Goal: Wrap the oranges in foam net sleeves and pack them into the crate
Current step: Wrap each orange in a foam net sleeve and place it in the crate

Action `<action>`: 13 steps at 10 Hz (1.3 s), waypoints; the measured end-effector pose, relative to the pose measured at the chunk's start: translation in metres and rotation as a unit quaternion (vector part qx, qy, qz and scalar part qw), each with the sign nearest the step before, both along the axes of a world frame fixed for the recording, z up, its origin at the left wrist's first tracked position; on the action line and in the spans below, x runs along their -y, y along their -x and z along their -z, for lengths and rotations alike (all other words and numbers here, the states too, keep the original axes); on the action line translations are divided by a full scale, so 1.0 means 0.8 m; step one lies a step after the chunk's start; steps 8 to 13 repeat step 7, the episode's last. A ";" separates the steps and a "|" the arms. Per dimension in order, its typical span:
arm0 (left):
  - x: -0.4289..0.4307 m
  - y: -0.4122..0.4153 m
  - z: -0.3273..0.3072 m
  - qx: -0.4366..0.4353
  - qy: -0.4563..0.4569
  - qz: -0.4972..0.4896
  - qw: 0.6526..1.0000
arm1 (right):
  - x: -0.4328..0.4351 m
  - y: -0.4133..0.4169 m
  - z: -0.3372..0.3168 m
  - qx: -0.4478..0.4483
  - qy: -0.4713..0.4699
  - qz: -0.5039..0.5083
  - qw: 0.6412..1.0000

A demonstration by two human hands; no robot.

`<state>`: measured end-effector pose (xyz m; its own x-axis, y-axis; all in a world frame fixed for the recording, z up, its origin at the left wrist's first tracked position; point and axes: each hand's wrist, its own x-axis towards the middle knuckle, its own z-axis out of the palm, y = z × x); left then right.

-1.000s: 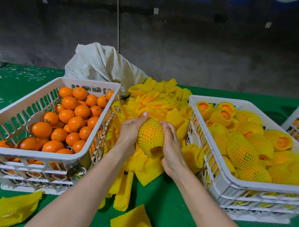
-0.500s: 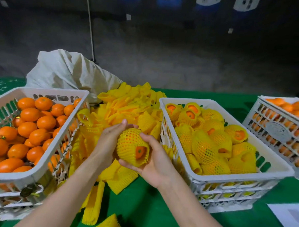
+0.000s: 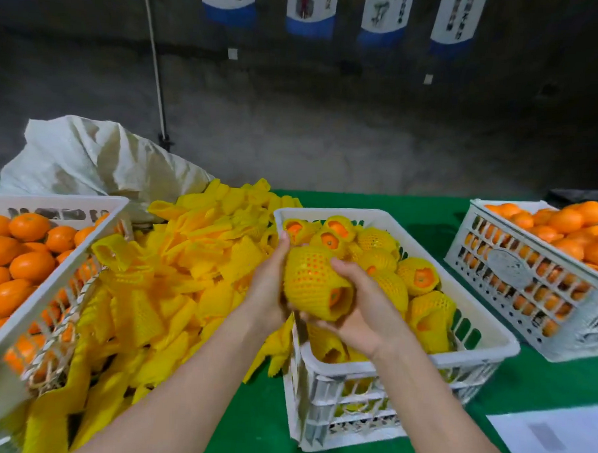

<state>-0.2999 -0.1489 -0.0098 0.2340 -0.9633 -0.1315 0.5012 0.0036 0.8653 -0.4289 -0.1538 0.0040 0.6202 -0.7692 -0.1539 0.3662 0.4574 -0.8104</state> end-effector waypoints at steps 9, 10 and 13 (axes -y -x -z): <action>0.026 0.010 0.027 0.489 -0.035 0.166 0.856 | 0.157 -0.016 0.039 -0.606 0.420 0.164 0.655; 0.026 0.010 0.027 0.489 -0.035 0.166 0.856 | 0.157 -0.016 0.039 -0.606 0.420 0.164 0.655; 0.026 0.010 0.027 0.489 -0.035 0.166 0.856 | 0.157 -0.016 0.039 -0.606 0.420 0.164 0.655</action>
